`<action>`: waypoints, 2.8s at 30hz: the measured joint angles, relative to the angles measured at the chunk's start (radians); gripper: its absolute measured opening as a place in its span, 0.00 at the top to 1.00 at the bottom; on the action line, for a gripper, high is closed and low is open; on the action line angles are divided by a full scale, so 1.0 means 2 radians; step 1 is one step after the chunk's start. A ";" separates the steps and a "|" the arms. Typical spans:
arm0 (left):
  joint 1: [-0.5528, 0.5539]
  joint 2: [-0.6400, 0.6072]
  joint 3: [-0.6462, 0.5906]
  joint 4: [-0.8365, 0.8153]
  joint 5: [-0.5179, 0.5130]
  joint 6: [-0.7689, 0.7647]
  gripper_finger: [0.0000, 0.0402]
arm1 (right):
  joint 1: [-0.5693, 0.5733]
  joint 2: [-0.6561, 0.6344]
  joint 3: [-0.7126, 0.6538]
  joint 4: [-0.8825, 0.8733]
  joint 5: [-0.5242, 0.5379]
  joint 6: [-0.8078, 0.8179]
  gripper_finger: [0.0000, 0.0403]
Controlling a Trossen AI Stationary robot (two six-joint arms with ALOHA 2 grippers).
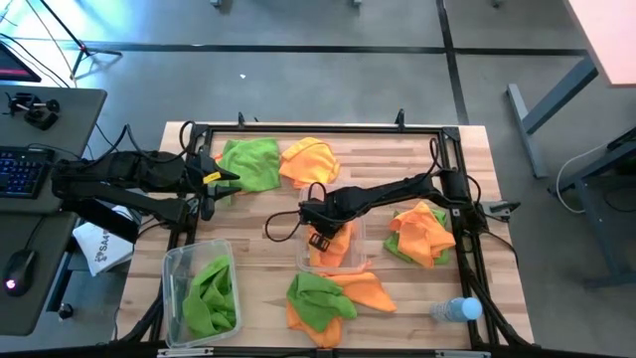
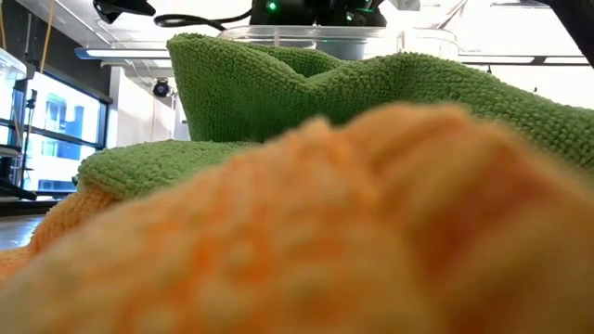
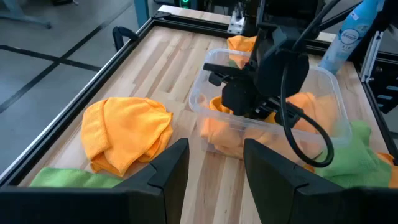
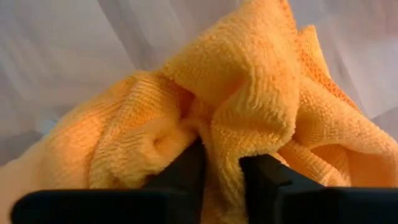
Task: Sort microfiber towel by color & place in baskets
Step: Put the yellow microfiber towel into the right transparent bin, then put the top green microfiber cloth into the left transparent bin
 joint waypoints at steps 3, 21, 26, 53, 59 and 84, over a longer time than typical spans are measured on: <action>0.000 0.000 0.000 0.000 0.000 0.000 0.65 | -0.001 0.000 0.024 -0.021 -0.005 -0.001 0.71; 0.000 0.000 0.000 -0.012 0.000 -0.004 0.65 | 0.029 -0.008 0.243 -0.253 0.102 -0.036 0.78; 0.000 0.000 0.000 -0.012 0.000 -0.017 0.65 | 0.039 -0.045 0.214 -0.285 0.136 -0.026 0.94; 0.019 0.058 0.000 0.035 -0.156 -0.101 0.65 | 0.001 -0.544 -0.402 0.217 0.218 -0.072 1.00; 0.076 0.097 0.000 0.024 -0.166 -0.151 0.65 | -0.056 -0.615 -0.486 0.308 0.153 -0.105 1.00; 0.391 0.332 0.000 -0.127 -0.025 -0.244 0.65 | -0.146 -0.645 -0.506 0.325 -0.004 -0.160 1.00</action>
